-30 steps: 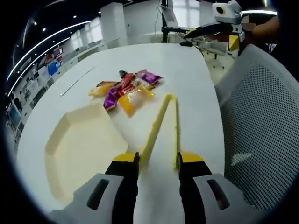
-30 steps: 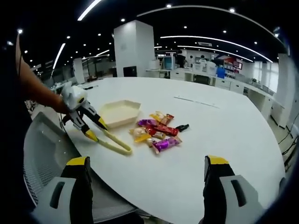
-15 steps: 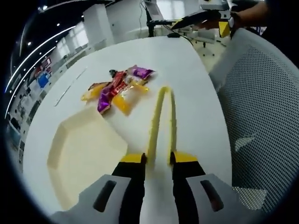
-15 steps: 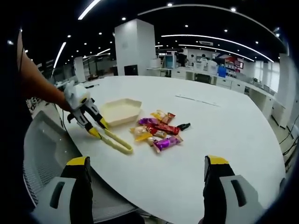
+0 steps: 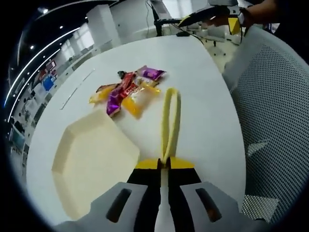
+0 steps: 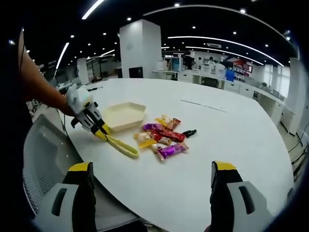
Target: Place the target food into the container with the food tongs after gripping and lifting it, then release it inside without dropping or visibly crushing the food.
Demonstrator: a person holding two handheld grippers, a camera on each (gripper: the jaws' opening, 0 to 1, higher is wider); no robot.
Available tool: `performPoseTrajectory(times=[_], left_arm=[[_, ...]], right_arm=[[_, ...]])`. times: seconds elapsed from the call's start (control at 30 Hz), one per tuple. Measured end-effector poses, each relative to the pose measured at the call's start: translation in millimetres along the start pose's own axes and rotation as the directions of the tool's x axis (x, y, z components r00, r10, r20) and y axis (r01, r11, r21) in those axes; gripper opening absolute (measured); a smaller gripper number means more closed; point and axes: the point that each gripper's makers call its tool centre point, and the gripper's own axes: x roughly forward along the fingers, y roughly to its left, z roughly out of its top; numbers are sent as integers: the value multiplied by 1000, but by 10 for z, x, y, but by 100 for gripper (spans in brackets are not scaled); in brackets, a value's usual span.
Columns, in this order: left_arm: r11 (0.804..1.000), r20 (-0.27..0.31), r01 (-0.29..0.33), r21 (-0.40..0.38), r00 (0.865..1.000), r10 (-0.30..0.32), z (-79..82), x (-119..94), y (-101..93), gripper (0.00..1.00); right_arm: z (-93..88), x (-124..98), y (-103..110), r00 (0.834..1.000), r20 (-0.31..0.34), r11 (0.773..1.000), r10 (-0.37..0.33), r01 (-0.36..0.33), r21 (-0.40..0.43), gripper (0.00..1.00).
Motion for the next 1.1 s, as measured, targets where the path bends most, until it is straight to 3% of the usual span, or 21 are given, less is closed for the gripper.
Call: performPoseTrajectory(times=[0.23, 0.57, 0.7, 0.8, 0.9, 1.0, 1.1], left_arm=[[1000, -2, 25, 4, 1000, -25, 10, -20, -41, 0], [998, 39, 68, 13, 997, -69, 199, -162, -71, 0], [998, 61, 67, 17, 996, -68, 284, -277, -10, 0], [997, 69, 72, 16, 995, -73, 335, -383, 51, 0], [997, 83, 74, 5, 994, -75, 395, -516, 138, 0], [998, 102, 66, -2, 993, -65, 468, -664, 241, 0], [999, 126, 52, -17, 991, -49, 550, -828, 346, 0]], right_arm=[[-16, -18, -40, 1000, -11, 1000, -2, 2, -6, 100], [-84, 23, 33, 997, -63, 999, 44, -42, 35, 100], [-28, 44, 62, 996, -73, 998, 55, -55, -3, 97], [65, 53, 55, 996, -58, 998, 67, -68, -5, 89], [207, 59, 56, 994, -57, 996, 89, -91, -25, 87], [417, 70, 44, 995, -5, 994, 100, -99, 37, 87], [669, 75, 18, 990, 90, 989, 112, -120, 87, 92]])
